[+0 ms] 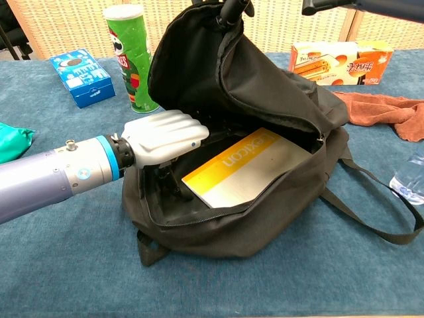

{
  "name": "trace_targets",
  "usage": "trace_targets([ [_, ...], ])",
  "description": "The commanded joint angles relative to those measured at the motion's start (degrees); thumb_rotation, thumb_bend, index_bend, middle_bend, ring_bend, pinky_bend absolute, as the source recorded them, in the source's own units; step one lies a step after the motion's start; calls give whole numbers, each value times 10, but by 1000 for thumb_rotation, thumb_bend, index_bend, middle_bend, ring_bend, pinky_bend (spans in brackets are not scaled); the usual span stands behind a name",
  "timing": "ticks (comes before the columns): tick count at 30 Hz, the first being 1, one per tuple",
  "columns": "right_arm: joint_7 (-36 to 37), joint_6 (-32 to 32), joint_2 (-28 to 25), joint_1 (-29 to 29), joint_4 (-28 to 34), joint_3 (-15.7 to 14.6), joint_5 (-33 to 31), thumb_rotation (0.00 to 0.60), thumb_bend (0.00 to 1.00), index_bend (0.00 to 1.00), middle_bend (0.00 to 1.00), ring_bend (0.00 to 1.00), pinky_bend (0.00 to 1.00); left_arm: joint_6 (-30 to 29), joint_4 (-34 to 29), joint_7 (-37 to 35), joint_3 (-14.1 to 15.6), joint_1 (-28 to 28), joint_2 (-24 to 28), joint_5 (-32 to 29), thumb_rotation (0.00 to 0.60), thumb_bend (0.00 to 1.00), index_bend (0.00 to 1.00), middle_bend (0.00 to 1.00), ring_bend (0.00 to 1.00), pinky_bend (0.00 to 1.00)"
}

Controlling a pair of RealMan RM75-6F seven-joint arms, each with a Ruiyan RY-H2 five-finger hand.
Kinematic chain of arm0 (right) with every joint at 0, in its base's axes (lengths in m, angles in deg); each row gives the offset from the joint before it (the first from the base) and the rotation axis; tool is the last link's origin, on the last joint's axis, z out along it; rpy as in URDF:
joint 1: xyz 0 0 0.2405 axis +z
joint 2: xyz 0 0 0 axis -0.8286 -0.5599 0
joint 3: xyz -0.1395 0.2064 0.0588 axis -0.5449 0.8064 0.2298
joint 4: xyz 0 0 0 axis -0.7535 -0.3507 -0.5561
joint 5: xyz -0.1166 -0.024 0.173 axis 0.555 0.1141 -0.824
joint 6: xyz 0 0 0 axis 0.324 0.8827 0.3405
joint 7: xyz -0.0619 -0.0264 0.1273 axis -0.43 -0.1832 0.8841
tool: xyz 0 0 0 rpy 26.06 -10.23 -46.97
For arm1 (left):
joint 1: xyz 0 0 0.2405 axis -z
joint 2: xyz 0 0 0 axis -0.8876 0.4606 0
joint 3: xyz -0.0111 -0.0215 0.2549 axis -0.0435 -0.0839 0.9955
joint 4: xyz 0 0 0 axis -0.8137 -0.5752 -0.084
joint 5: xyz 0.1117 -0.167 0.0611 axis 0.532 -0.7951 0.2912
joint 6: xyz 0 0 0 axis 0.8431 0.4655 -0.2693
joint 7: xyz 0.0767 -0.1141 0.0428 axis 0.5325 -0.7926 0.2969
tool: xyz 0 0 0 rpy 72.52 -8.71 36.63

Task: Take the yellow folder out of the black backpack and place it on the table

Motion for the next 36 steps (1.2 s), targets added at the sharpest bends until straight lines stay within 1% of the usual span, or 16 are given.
trace_targets([
  [1, 2, 2, -1, 1, 1, -2, 0, 600, 569, 645, 696, 668, 658, 5, 5, 9, -1, 4, -6, -7, 600, 0, 0, 0, 0, 0],
  [14, 11, 11, -14, 3, 9, -9, 0, 600, 569, 646, 697, 668, 658, 12, 55, 35, -6, 23, -40, -27, 600, 1, 0, 0, 0, 0],
  [15, 11, 12, -14, 3, 10, -9, 0, 600, 569, 646, 697, 668, 658, 12, 61, 38, -6, 25, -43, -27, 600, 22, 0, 0, 0, 0],
  [16, 12, 13, -15, 3, 10, -10, -1, 600, 569, 646, 697, 668, 658, 11, 64, 40, -6, 26, -46, -27, 600, 50, 0, 0, 0, 0],
  [17, 12, 14, -16, 3, 11, -11, 0, 600, 569, 646, 697, 668, 658, 10, 69, 41, -5, 28, -49, -27, 600, 122, 0, 0, 0, 0],
  [18, 12, 14, -16, 4, 11, -11, 0, 600, 569, 646, 697, 668, 658, 9, 71, 42, -5, 28, -51, -27, 600, 225, 0, 0, 0, 0],
  [19, 12, 15, -17, 4, 11, -12, 0, 600, 569, 646, 696, 668, 658, 7, 73, 42, -4, 29, -53, -27, 600, 291, 0, 0, 0, 0],
  [20, 13, 15, -17, 4, 11, -12, -1, 600, 569, 646, 696, 668, 658, 7, 75, 41, -3, 29, -53, -27, 600, 380, 0, 0, 0, 0],
  [21, 13, 16, -17, 4, 12, -13, -1, 600, 569, 646, 697, 668, 658, 5, 76, 41, -1, 29, -54, -27, 600, 437, 0, 0, 0, 0],
  [23, 14, 17, -18, 5, 12, -14, -1, 600, 569, 646, 697, 668, 658, 3, 79, 41, 1, 30, -54, -26, 600, 469, 0, 0, 0, 0],
  [26, 15, 19, -17, 5, 12, -16, -1, 600, 569, 646, 697, 668, 658, 3, 83, 41, 3, 31, -54, -29, 600, 490, 0, 0, 0, 0],
  [28, 15, 20, -17, 6, 12, -18, -1, 600, 569, 646, 697, 668, 658, 1, 85, 41, 3, 31, -55, -30, 600, 531, 0, 0, 0, 0],
  [31, 16, 21, -17, 7, 12, -18, -2, 600, 569, 646, 696, 668, 658, -2, 87, 41, 3, 33, -55, -32, 600, 652, 0, 0, 0, 0],
  [33, 16, 23, -18, 7, 12, -18, -1, 600, 569, 646, 696, 668, 658, -1, 89, 40, 3, 34, -56, -34, 600, 771, 0, 0, 0, 0],
  [36, 16, 24, -20, 8, 11, -19, -1, 600, 569, 646, 697, 668, 658, -1, 92, 40, 4, 36, -57, -36, 600, 887, 0, 0, 0, 0],
])
